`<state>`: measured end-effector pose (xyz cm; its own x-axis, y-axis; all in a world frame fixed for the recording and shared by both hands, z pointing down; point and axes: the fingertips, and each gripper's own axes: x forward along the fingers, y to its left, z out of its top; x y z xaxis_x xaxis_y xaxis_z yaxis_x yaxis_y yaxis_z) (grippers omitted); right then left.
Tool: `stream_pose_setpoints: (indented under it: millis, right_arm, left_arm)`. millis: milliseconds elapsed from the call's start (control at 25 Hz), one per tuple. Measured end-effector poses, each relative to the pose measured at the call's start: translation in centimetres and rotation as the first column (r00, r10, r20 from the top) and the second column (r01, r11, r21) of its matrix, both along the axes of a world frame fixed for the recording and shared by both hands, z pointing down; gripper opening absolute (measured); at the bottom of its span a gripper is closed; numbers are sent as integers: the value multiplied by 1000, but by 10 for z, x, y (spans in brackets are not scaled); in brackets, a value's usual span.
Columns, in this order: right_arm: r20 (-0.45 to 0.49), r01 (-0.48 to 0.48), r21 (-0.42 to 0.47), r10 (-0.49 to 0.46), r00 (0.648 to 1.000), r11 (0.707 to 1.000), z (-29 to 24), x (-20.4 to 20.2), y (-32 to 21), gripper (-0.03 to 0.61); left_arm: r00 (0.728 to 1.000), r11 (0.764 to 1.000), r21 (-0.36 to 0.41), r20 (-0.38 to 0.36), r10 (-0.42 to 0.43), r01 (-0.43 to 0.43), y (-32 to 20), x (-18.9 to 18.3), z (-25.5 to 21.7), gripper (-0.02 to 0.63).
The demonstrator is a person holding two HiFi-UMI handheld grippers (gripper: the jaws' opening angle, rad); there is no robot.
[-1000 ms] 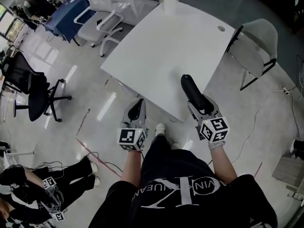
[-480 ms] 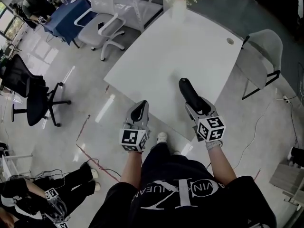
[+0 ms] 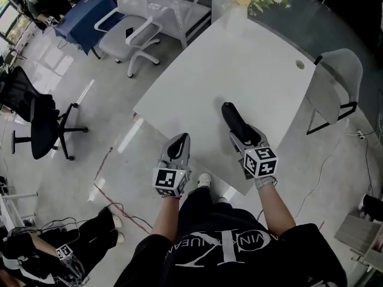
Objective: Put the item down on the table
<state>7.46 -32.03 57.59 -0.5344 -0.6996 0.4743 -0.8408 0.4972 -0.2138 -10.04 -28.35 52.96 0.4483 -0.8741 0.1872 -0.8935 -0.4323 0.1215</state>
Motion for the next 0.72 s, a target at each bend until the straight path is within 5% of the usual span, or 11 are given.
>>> stream_pose_setpoints:
  millis: [720]
  right_arm:
    - [-100,92,1,-92,991,996,26,-46,-49,281]
  left_arm:
    - [999,997,-57,-10,48,-48,-28,-2,28,12]
